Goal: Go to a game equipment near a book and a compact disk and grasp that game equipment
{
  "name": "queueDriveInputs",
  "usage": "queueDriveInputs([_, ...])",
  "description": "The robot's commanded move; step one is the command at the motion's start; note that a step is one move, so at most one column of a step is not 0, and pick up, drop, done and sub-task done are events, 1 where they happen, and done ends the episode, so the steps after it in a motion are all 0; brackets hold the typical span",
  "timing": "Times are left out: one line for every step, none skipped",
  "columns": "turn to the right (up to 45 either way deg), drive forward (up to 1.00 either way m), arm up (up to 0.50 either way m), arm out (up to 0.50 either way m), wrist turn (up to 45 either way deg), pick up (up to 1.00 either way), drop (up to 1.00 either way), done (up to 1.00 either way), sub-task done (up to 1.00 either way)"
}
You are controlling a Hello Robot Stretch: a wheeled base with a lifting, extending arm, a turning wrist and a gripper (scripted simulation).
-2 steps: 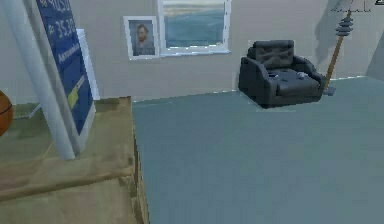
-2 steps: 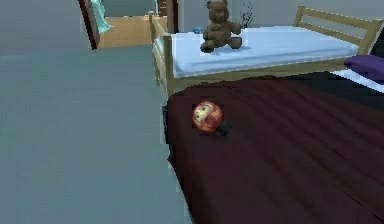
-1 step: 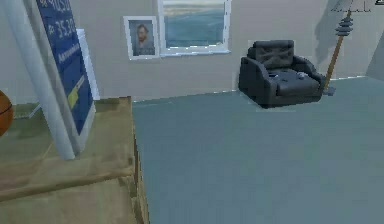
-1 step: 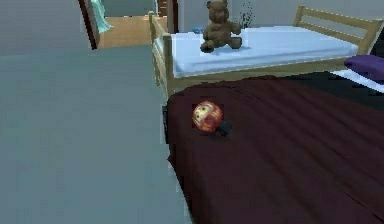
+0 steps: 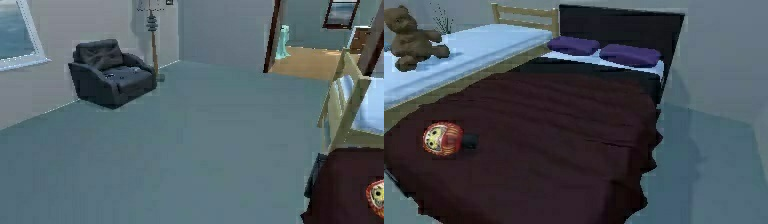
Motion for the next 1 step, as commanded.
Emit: queueDriveInputs([45.0,0.00,0.00,0.00,0.0,0.00,0.00,0.00,0.00])
